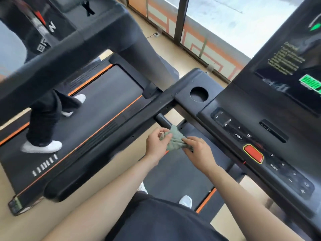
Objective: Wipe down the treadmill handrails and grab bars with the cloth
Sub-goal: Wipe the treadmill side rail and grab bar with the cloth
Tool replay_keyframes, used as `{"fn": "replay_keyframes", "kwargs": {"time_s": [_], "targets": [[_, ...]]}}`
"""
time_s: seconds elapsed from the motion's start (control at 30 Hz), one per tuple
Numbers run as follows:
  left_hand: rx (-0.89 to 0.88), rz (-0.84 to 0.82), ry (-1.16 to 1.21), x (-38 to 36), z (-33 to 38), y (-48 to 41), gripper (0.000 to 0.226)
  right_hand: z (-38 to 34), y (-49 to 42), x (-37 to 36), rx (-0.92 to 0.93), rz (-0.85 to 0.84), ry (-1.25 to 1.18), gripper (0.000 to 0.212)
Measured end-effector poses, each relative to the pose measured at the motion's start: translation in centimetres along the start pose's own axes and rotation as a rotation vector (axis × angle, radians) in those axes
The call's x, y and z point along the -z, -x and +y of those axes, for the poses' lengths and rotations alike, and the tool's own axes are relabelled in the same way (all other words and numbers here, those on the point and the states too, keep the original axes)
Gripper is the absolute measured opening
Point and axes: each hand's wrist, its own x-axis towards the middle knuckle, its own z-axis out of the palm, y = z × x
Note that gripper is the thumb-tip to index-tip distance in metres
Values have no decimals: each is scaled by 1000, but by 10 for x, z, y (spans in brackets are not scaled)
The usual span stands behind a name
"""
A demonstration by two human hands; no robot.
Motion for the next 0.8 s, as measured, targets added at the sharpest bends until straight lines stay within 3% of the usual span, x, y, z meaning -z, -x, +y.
{"fn": "replay_keyframes", "kwargs": {"time_s": [0.13, 0.27, 0.4, 0.53, 0.6, 0.8], "targets": [[-163, -103, -41, 39, 14, -35, 22, -34, -30, 2, -60, -92, -84, 18], [-271, -289, -25, 70, 37, -58, 23, -61, -49, 15, -175, 105, -282, 11], [-383, -465, -118, 91, 68, -74, 24, -84, -77, 28, -134, -8, -515, 55], [-444, -612, -218, 104, 105, -92, 23, -84, -107, 38, -113, -107, -498, 25], [-463, -608, -265, 107, 123, -103, 25, -76, -118, 46, -122, -124, -469, 10], [-572, -362, -478, 94, 162, -145, 23, -51, -151, 91, -176, 71, -462, 9]]}}
